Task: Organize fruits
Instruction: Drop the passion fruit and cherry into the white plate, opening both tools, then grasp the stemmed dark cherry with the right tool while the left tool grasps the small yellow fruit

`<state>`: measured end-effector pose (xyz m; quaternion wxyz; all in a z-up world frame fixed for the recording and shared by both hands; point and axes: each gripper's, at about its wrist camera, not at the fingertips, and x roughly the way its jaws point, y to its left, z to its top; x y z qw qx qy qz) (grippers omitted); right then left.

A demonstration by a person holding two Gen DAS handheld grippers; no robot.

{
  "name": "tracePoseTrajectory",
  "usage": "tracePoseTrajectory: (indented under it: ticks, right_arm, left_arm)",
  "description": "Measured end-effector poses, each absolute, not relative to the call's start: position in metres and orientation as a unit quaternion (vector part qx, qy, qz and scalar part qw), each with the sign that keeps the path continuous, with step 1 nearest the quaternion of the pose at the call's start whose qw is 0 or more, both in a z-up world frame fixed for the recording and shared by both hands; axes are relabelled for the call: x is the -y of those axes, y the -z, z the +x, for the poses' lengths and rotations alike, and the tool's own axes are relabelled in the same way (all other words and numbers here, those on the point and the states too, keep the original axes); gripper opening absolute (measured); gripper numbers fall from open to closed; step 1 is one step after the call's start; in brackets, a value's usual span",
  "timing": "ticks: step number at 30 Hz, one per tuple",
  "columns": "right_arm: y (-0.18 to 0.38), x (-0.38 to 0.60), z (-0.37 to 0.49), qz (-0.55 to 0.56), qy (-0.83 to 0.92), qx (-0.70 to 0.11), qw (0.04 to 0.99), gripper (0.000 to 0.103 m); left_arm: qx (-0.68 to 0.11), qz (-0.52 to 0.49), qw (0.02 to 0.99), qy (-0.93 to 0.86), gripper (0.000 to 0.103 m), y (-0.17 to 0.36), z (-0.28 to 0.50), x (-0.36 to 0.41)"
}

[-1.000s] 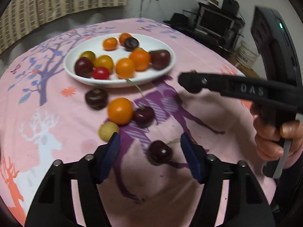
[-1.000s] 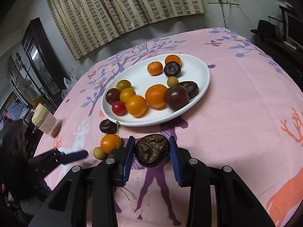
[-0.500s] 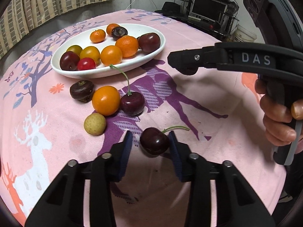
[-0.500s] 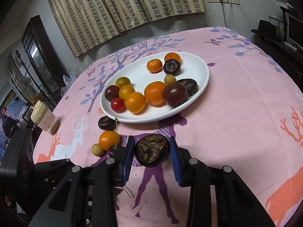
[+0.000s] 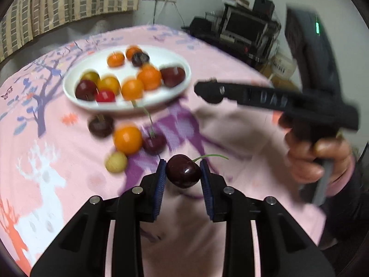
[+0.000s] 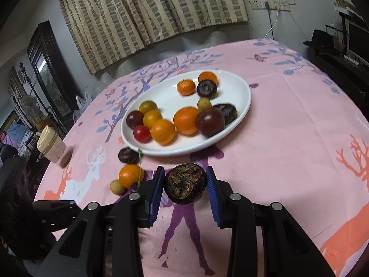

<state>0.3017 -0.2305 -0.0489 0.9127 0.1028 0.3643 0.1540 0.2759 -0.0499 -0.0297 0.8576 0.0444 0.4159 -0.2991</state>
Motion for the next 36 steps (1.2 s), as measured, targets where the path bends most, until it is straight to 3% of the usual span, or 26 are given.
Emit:
tracePoseTrajectory:
  ticks: [6,12,14,17,24,32,36]
  right_arm:
    - [0.021,0.22,0.344,0.095,-0.141,-0.317,0.933,0.037]
    - [0.024,0.214,0.399,0.095,-0.131,-0.32,0.934,0.037]
    - [0.028,0.217,0.404,0.101,-0.128,-0.323,0.932,0.043]
    - [0.024,0.217,0.394,0.092,-0.137,-0.319,0.933,0.046]
    - [0.019,0.188,0.353,0.047,-0.193,-0.336,0.921,0.049]
    - [0.063,0.153,0.319,-0.014,-0.231,-0.41,0.882,0.049]
    - [0.075,0.142,0.312,-0.036,-0.245,-0.429,0.869,0.049]
  left_arm:
    - [-0.376,0.031,0.891,0.252,0.029,-0.013,0.358,0.045]
    - [-0.397,0.031,0.897,0.19,0.032,-0.001,0.439,0.049]
    - [-0.407,0.017,0.901,0.15,0.074,0.0,0.446,0.04]
    - [-0.382,-0.017,0.913,0.14,0.091,-0.012,0.432,0.023]
    - [-0.368,-0.029,0.925,0.09,0.097,-0.021,0.367,-0.013]
    - [-0.405,-0.065,0.912,0.021,0.098,0.029,0.323,-0.052]
    - [-0.402,-0.068,0.913,0.015,0.098,0.027,0.317,-0.056]
